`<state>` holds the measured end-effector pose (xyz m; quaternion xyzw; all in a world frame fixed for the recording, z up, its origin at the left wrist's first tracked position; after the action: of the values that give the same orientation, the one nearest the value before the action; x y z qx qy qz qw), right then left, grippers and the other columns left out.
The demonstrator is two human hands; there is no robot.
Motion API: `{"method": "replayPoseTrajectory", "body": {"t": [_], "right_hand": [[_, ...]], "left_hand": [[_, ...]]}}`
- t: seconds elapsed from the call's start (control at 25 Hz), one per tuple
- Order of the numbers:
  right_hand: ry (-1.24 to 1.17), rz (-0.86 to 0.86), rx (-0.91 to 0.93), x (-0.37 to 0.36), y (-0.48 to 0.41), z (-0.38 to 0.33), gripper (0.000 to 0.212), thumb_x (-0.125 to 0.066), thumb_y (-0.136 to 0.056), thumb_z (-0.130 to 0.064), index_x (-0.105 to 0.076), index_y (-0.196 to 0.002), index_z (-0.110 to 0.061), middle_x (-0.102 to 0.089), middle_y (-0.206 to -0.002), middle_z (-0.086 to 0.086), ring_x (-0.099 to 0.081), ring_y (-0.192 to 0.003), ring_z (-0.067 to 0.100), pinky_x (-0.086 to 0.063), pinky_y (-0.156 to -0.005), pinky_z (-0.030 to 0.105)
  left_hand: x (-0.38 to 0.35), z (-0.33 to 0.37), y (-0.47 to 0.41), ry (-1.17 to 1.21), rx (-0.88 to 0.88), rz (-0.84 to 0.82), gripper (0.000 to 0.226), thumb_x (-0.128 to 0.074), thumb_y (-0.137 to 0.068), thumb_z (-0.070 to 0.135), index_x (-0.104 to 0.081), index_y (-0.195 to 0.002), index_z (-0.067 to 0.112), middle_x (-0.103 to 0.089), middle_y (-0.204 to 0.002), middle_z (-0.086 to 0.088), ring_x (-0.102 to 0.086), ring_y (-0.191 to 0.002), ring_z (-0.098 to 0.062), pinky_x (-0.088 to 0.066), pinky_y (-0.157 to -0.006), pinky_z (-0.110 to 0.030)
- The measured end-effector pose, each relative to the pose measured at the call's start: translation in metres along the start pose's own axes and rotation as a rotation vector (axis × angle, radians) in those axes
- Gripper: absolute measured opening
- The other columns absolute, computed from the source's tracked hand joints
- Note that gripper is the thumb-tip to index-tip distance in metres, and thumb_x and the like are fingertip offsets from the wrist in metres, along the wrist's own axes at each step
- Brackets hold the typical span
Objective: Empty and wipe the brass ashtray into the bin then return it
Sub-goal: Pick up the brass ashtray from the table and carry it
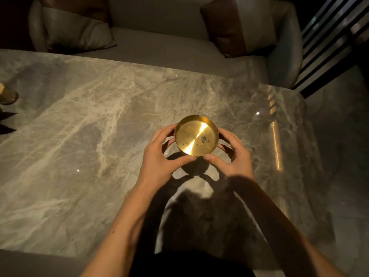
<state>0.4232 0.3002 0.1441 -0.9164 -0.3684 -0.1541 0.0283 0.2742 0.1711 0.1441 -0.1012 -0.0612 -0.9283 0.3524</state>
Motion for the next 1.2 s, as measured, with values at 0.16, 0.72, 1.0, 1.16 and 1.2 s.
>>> {"method": "replayPoseTrajectory", "body": {"t": [0.16,0.72,1.0,1.16,1.2], "right_hand": [[-0.051,-0.048,-0.001,0.057,0.004,0.011,0.069,-0.082,-0.072,-0.011,-0.052,-0.128,-0.036,-0.054,-0.131,-0.019,-0.050,-0.121,-0.009,-0.045,-0.093,0.007],[-0.052,-0.006,0.042,0.286,0.014,0.085,0.071,-0.081,-0.076,-0.020,-0.049,-0.139,-0.015,-0.051,-0.141,-0.002,-0.050,-0.131,0.012,-0.044,-0.109,0.043],[0.034,0.128,0.036,0.309,0.020,0.097,0.075,-0.083,-0.073,-0.024,-0.049,-0.139,-0.016,-0.051,-0.142,0.001,-0.049,-0.131,0.010,-0.049,-0.105,0.044],[0.079,0.167,0.023,0.311,0.015,0.112,0.072,-0.079,-0.073,-0.034,-0.050,-0.136,-0.017,-0.055,-0.138,0.002,-0.054,-0.126,0.016,-0.052,-0.096,0.050],[0.102,0.175,0.014,0.310,0.014,0.114,0.071,-0.078,-0.072,-0.038,-0.051,-0.135,-0.016,-0.056,-0.136,0.001,-0.055,-0.125,0.015,-0.052,-0.096,0.048]], "left_hand": [[-0.055,0.023,0.014,-0.023,0.026,0.065,0.084,-0.092,-0.059,0.022,-0.054,-0.134,0.023,-0.057,-0.130,0.012,-0.055,-0.120,0.001,-0.046,-0.101,-0.016],[-0.281,0.091,0.007,-0.069,0.001,-0.010,0.086,-0.090,-0.057,0.029,-0.054,-0.134,0.018,-0.059,-0.130,0.005,-0.055,-0.122,-0.002,-0.046,-0.103,-0.018],[-0.309,0.090,-0.017,-0.057,-0.023,-0.169,0.084,-0.091,-0.059,0.023,-0.054,-0.134,0.022,-0.058,-0.132,0.009,-0.055,-0.122,-0.003,-0.046,-0.102,-0.017],[-0.321,0.065,-0.027,0.032,0.028,-0.216,0.084,-0.090,-0.056,0.028,-0.054,-0.133,0.026,-0.058,-0.131,0.011,-0.054,-0.123,-0.003,-0.045,-0.103,-0.020],[-0.324,0.057,-0.029,0.056,0.055,-0.227,0.085,-0.089,-0.056,0.028,-0.054,-0.133,0.026,-0.058,-0.131,0.010,-0.054,-0.124,-0.003,-0.045,-0.105,-0.022]]}}
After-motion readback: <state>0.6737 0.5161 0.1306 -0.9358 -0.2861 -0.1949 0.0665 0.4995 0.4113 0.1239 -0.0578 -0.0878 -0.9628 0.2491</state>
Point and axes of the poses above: each hand's wrist, its own y-axis away from the middle knuckle, its own x-axis out of the back of the hand, z = x × y, the point moved 1 cm from there along -y, towards the middle knuckle
